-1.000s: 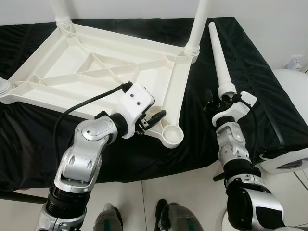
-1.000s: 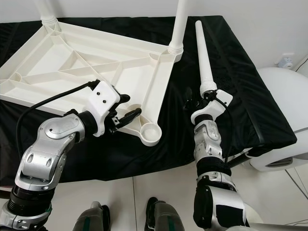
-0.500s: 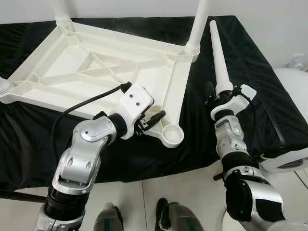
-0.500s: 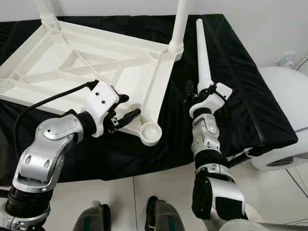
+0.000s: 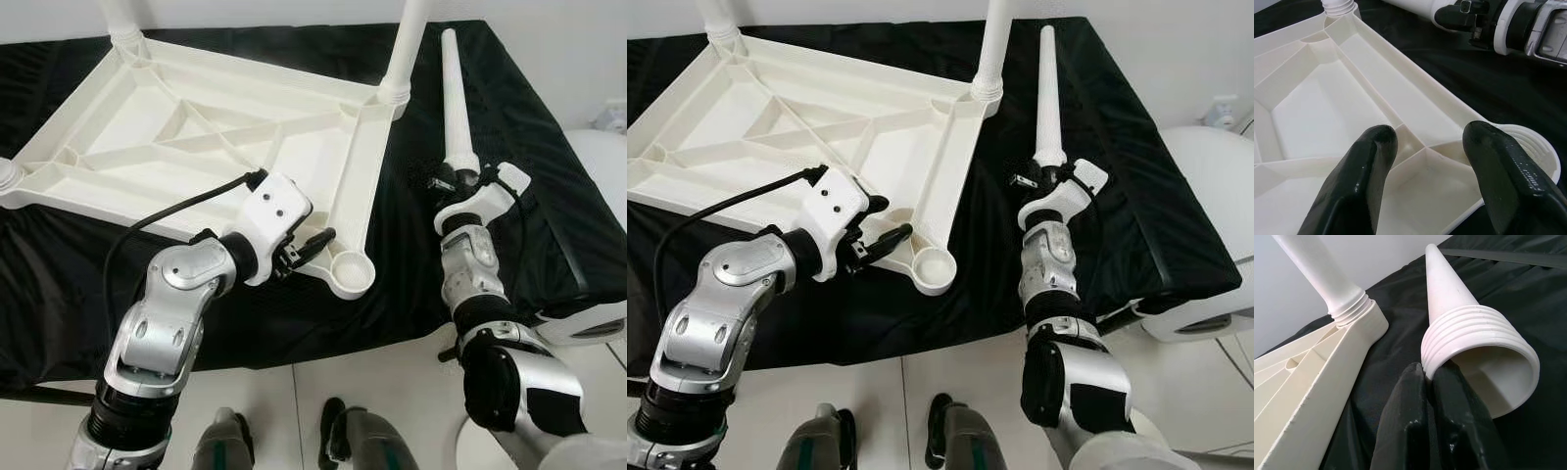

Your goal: Building children table

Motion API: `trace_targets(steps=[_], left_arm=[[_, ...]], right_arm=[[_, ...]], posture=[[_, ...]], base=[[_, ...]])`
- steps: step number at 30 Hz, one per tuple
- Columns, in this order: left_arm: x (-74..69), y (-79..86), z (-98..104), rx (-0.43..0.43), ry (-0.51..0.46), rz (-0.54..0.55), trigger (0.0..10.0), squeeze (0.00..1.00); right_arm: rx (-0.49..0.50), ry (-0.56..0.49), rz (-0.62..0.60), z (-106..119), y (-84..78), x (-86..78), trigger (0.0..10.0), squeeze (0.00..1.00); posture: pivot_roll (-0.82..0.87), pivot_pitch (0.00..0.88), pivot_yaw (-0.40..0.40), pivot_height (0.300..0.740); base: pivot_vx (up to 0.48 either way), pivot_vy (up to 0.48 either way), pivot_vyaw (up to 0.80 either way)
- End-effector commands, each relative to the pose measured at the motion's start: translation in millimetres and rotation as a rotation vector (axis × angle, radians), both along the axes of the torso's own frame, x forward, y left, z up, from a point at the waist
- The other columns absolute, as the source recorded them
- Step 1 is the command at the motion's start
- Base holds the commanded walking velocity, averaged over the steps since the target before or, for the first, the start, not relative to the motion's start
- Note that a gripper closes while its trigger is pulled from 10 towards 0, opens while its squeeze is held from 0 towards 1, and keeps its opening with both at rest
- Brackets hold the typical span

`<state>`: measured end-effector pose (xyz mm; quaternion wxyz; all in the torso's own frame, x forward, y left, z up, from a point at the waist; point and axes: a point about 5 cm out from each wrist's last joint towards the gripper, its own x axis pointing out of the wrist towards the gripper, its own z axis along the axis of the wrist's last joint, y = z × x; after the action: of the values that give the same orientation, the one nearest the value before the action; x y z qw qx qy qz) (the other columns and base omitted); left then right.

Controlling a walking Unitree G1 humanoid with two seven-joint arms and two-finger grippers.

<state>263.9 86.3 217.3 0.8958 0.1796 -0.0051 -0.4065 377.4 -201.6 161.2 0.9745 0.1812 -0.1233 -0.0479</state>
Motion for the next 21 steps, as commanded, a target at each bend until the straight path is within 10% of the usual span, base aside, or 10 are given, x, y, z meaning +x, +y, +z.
trace_targets(steps=[1, 6, 7, 21], left_arm=[[-1.9, 3.7, 1, -0.003, -0.022, 0.057, 10.0, 0.0], [-0.1, 5.5, 0, -0.001, -0.016, 0.064, 10.0, 0.0], [2.2, 7.6, 0, -0.02, -0.002, 0.067, 10.0, 0.0], [28.3, 20.6, 5, -0.126, 0.03, 0.09, 10.0, 0.0]], right_arm=[[0.021, 0.019, -0.021, -7, 0.4, -1.8, 0.0, 0.0], [0.016, 0.005, -0.044, -8, -1.2, -3.4, 0.0, 0.0], [-0.008, -0.024, -0.064, -3, -3.5, -4.4, 10.0, 0.0], [-0.212, -0.264, -0.105, 49, -5.3, -6.7, 10.0, 0.0]], posture=[[0.13, 0.211, 0.003, 0.74], [0.13, 0.206, 0.002, 0.74], [0.12, 0.193, -0.001, 0.74], [0.09, 0.112, -0.028, 0.74]], base=[[0.0, 0.0, 0.0], [0.0, 0.0, 0.0], [0.0, 0.0, 0.0], [0.0, 0.0, 0.0]])
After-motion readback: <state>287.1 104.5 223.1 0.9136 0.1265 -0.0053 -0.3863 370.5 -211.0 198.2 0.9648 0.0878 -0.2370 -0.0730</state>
